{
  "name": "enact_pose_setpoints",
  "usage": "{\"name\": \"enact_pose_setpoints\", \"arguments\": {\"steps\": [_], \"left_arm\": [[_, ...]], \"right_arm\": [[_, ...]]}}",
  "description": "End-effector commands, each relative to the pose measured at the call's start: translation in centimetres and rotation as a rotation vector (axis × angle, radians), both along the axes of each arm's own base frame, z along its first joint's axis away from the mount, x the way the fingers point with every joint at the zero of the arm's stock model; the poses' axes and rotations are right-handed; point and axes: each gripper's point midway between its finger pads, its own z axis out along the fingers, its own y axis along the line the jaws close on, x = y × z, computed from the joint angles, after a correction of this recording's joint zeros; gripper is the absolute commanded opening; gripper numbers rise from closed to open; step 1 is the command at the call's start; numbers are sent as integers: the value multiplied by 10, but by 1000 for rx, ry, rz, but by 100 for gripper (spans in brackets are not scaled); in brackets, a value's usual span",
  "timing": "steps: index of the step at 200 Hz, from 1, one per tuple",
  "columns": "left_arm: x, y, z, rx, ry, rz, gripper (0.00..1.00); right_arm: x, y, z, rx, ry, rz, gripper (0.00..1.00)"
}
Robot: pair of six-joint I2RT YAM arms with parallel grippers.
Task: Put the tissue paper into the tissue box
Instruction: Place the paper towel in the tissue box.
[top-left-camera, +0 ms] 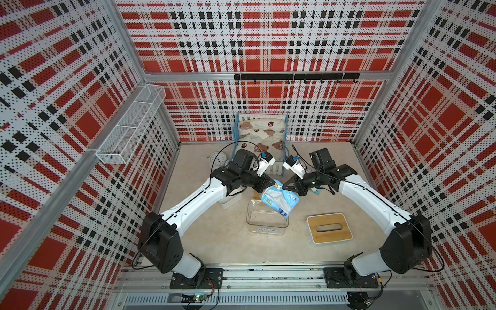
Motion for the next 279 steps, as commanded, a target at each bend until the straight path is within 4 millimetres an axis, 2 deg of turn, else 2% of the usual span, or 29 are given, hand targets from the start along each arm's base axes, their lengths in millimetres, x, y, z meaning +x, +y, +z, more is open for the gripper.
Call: {"name": "enact_pose_setpoints", "arguments": {"steps": [1,21,42,61,64,75,97,120,154,190,256,279], "left_arm": [[-5,3,-6,-12,53,6,0],[-2,15,-4,-40,78,69,0],[-1,31,8,-110,102,161,0],[-4,45,16,-143,103,241,0],[-5,48,16,-144,106,256,0],[-8,58,16,-157,121,303,0],[-14,75,9,-190,185,396,0],[-25,78,-1,-242,261,458,0],[-31,76,-19,-246,315,510,0],[-29,69,-36,-230,348,515,0],[-27,61,-69,-144,362,536,0],[-33,54,-72,-148,390,500,0]], "right_arm": [[6,7,16,37,-45,-4,0],[7,3,17,24,-40,-40,0],[9,-1,21,20,-33,-89,20],[11,-5,30,35,-30,-144,32],[11,-5,32,38,-30,-153,40],[12,-7,39,55,-31,-182,52],[13,-10,54,88,-40,-223,66],[19,-13,56,87,-35,-273,83],[33,-20,41,55,-23,-366,87],[43,-32,25,10,-29,-463,88],[45,-38,12,-21,-34,-487,88],[47,-41,7,-47,-33,-503,88]]}}
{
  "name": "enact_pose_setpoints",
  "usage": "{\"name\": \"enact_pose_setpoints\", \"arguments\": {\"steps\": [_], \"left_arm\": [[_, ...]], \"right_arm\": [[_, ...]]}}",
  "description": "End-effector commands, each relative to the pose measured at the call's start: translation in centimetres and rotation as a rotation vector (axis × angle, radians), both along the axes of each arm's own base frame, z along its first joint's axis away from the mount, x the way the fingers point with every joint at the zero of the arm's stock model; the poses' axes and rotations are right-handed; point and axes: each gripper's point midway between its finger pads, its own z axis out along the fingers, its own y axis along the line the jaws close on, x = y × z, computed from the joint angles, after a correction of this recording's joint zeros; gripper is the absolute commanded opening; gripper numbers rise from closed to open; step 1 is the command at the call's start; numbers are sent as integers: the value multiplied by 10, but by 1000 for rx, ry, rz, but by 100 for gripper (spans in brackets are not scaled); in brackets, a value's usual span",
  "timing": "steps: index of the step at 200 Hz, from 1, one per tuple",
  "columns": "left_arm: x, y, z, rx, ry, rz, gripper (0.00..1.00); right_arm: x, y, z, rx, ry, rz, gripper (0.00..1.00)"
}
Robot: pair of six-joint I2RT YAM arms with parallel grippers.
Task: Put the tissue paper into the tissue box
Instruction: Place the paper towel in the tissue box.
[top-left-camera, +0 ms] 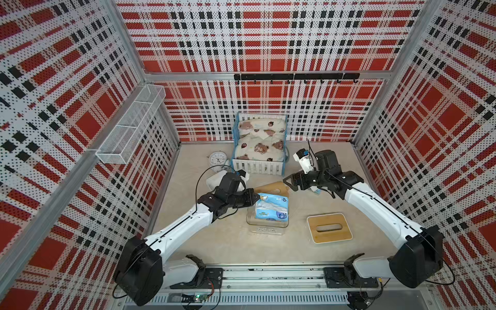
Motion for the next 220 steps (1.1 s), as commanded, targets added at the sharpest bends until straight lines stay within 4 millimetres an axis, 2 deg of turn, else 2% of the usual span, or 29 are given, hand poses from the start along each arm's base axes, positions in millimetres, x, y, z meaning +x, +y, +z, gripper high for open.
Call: {"name": "enact_pose_setpoints", "arguments": {"steps": [1,35,91,136,174,220], "left_arm": [[-2,-7,-4,-12,0,-21,0],[-4,-6,9,-57,-10,-29,0],[-8,8,13,-90,-10,-5,0],[-8,6,-4,-31,-3,3,0],[-5,-5,-8,1,-17,-16,0],[-4,-2,13,-59,-37,-15,0]], "right_arm": [[5,-6,0,-18,-17,-32,88],[6,-5,-3,-22,-11,-29,87],[9,-5,-14,-45,14,-32,87],[10,-8,-17,-62,8,-45,87],[9,-10,-12,-66,-8,-50,87],[9,-14,-10,-83,-8,-58,87]]}}
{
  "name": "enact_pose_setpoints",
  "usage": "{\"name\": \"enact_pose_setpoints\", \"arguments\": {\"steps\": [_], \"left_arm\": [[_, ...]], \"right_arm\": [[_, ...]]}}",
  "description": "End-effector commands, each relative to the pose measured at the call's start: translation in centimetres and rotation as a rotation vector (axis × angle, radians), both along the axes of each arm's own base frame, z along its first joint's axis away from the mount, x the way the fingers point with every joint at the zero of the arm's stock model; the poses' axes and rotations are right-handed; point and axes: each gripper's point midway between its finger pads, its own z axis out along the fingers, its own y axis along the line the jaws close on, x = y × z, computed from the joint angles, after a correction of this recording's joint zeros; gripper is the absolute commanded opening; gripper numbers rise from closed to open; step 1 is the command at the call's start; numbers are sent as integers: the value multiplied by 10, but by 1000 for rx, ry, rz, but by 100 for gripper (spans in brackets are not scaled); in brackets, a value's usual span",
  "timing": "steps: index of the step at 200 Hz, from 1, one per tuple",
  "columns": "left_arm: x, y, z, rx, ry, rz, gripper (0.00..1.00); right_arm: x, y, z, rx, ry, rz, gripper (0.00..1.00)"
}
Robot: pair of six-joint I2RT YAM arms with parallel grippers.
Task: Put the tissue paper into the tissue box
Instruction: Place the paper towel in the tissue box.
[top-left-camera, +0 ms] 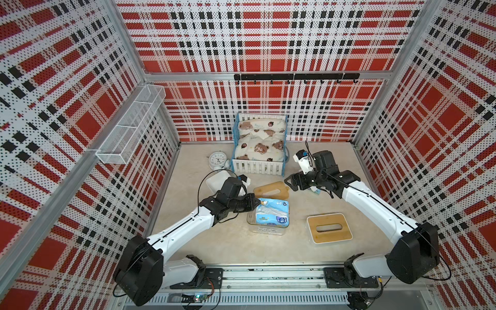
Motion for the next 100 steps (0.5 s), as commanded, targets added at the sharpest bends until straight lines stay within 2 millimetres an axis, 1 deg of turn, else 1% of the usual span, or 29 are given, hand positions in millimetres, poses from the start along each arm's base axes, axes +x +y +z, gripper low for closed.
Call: {"name": "enact_pose_setpoints", "arguments": {"steps": [1,19,42,65,100], "left_arm": [[7,-1,29,-60,-66,-2,0],[9,5,35,-67,-71,7,0],[9,14,34,-45,-67,15,0],[7,14,33,-49,-60,13,0],[1,8,29,-49,-48,-18,0]], "right_arm": [[-1,-5,8,-16,-23,-10,87],[-1,-6,7,-22,-19,-11,87],[-2,-8,3,-29,-8,-15,87],[-3,-9,-1,-39,6,-18,87],[-6,-9,-11,-37,25,-22,87]]}}
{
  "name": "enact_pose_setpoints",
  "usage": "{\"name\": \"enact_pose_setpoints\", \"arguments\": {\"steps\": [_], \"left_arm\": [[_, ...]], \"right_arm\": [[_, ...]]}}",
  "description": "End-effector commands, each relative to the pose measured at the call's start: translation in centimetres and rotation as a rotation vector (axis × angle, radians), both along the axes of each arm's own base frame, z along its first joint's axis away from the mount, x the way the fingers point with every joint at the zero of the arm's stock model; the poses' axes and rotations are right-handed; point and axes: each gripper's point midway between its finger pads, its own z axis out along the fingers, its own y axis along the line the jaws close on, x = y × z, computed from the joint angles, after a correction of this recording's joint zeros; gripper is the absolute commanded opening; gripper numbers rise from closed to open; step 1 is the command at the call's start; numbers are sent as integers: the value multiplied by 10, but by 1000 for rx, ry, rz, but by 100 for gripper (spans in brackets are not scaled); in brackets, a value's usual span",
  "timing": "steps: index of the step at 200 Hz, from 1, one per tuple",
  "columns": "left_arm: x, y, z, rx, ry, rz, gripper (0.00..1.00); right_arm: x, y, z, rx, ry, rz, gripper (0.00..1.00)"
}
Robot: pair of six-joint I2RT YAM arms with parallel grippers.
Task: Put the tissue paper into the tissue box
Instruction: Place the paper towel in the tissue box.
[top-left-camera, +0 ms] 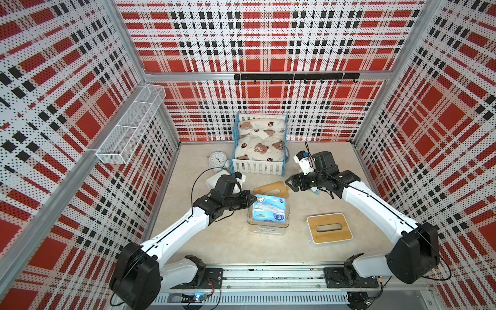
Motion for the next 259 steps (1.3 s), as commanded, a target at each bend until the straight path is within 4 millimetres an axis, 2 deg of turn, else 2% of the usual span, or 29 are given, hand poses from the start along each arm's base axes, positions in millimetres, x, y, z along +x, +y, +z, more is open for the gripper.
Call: {"name": "enact_pose_setpoints", "arguments": {"steps": [1,40,82,160,194,259], "left_arm": [[-4,-7,14,-20,-31,-42,0],[-8,-10,15,-24,-29,-55,0],[3,-2,-3,65,-38,8,0],[15,-20,-29,160,-63,18,0],[13,-22,-41,197,-59,11,11],[15,-14,-29,253,-97,32,27]], "right_arm": [[-4,-4,-5,-11,7,-8,87],[-5,-2,-12,0,21,-6,86],[-5,0,-16,10,31,2,86],[-5,3,-29,12,64,5,86],[-3,3,-33,4,74,3,85],[12,-4,-45,-47,93,-71,84]]}}
